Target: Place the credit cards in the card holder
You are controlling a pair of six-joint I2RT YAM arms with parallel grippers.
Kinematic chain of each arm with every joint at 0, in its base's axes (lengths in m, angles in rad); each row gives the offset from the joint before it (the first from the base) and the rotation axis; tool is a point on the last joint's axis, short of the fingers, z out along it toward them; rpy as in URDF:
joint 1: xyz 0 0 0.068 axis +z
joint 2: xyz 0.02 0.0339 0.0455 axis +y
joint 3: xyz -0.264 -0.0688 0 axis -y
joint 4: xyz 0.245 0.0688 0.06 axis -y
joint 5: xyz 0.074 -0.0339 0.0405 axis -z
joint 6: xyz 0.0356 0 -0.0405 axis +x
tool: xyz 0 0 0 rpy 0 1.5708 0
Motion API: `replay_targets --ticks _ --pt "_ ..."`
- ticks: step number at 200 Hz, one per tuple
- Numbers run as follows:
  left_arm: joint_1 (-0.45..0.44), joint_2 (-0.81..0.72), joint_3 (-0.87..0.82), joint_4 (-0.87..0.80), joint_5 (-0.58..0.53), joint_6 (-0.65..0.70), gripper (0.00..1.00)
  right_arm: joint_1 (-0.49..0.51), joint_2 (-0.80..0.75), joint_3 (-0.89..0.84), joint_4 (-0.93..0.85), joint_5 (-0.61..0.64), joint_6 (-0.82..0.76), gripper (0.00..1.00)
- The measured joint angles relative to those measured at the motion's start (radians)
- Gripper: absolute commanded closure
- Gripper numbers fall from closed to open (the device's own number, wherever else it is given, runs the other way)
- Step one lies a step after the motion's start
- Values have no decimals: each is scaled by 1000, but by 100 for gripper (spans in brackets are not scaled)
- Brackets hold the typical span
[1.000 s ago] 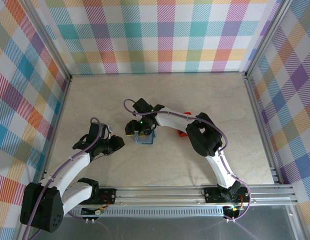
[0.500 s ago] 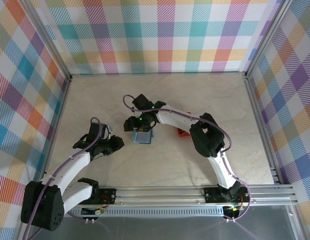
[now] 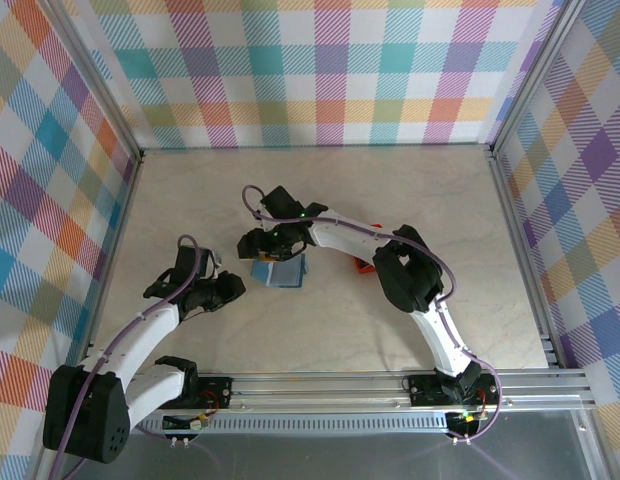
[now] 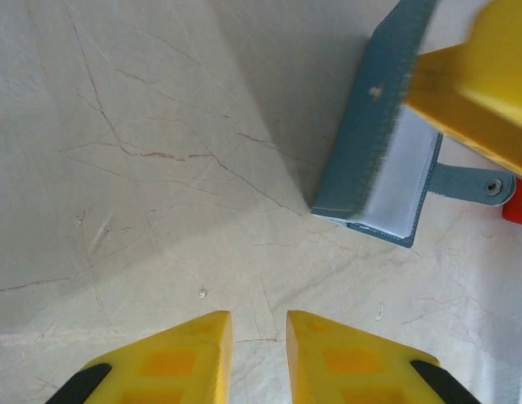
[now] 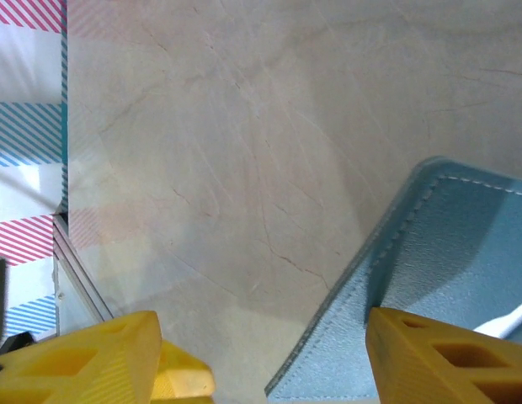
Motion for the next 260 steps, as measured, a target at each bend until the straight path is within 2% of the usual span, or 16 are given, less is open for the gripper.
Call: replay_targets --ticks 97,193,260 --pt "10 -26 -1 37 9 9 76 -27 57 -72 141 -66 31 34" --pt "11 16 -1 57 7 1 76 -46 68 -114 211 -128 29 33" --pt "19 40 -1 57 3 -2 76 -60 59 -168 282 -193 -27 33"
